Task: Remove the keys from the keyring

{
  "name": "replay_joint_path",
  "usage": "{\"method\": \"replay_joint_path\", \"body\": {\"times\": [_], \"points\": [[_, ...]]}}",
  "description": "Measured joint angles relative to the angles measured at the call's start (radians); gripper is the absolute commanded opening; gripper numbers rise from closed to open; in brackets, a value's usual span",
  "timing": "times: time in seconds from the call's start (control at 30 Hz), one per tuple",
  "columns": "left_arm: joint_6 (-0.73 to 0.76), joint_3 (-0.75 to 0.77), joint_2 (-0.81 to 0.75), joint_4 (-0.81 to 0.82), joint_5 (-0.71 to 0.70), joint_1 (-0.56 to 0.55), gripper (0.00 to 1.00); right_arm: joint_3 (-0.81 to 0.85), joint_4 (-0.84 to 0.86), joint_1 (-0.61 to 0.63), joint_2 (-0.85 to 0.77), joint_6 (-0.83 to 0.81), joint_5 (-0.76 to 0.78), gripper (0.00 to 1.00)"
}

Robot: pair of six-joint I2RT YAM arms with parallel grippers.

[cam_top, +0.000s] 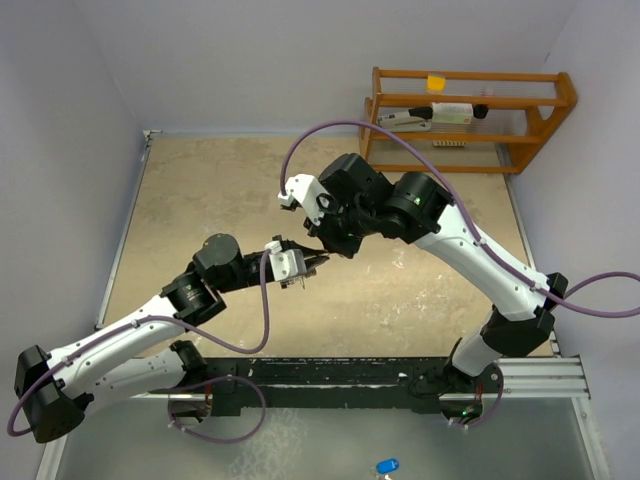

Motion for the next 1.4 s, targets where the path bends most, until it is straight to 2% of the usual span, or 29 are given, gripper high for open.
{"method": "replay_joint_path", "body": {"times": [0.47,0.67,1.03,1.13,1.27,1.4], "points": [[-0.039,-0.016,-0.019,0.018,0.008,0.018,0.00,-0.006,0.050,-0.006,0.000,-0.010,0.001,0.00],[-0.053,-0.016,-0.007,0.064,0.008,0.029,0.00,0.055,0.041,-0.011,0.027,-0.027,0.022,0.00],[-0.074,-0.018,0.018,0.062,0.037,0.031,0.00,0.058,0.005,-0.025,0.060,-0.044,-0.008,0.00],[-0.084,-0.023,0.017,0.062,0.071,0.031,0.00,0.048,0.005,-0.030,0.070,-0.042,-0.046,0.00],[-0.087,-0.021,-0.014,0.141,0.196,-0.019,0.00,0.033,0.135,-0.034,0.135,-0.036,-0.087,0.00],[-0.085,-0.016,-0.061,0.177,0.239,-0.022,0.00,-0.032,0.164,-0.035,0.168,-0.017,-0.094,0.00]]}}
